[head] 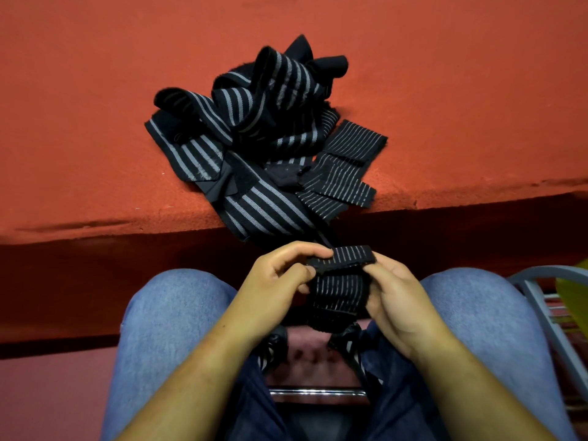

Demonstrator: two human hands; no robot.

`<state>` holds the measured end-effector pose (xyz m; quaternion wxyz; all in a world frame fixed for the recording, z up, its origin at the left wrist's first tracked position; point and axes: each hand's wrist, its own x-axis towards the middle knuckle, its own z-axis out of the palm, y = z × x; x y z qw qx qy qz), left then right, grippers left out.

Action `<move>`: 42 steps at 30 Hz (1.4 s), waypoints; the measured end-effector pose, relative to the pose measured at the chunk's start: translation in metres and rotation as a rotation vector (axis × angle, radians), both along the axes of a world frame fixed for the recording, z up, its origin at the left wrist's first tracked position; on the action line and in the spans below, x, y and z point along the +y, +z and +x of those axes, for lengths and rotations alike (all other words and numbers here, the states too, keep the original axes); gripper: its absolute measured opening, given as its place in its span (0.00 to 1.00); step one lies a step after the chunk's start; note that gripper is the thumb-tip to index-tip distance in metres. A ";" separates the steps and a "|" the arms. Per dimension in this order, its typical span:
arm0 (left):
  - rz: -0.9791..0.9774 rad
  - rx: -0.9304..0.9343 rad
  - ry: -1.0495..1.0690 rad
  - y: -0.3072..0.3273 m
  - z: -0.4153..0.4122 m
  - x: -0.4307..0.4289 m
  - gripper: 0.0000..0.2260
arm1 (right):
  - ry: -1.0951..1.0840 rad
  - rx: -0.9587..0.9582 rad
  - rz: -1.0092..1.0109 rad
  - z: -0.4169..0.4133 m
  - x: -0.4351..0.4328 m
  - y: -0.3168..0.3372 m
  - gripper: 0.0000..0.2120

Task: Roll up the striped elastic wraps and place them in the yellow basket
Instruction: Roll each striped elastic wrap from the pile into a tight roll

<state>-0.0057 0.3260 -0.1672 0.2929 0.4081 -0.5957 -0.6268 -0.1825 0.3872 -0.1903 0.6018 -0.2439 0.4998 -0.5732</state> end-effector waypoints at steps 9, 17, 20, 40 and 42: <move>-0.125 -0.022 0.072 -0.008 0.001 0.000 0.09 | 0.014 -0.032 0.014 0.000 0.000 -0.007 0.26; 0.007 0.012 0.057 -0.012 0.001 0.000 0.11 | -0.001 0.206 -0.071 0.001 0.002 -0.007 0.17; -0.007 0.021 0.058 -0.008 0.001 0.001 0.08 | -0.007 0.222 -0.072 0.001 0.003 -0.006 0.17; 0.008 0.149 0.206 -0.009 0.002 -0.004 0.10 | 0.061 0.191 0.025 0.003 0.000 -0.013 0.22; 0.001 0.154 0.216 -0.007 0.003 -0.005 0.11 | 0.068 0.187 0.029 0.002 -0.001 -0.015 0.21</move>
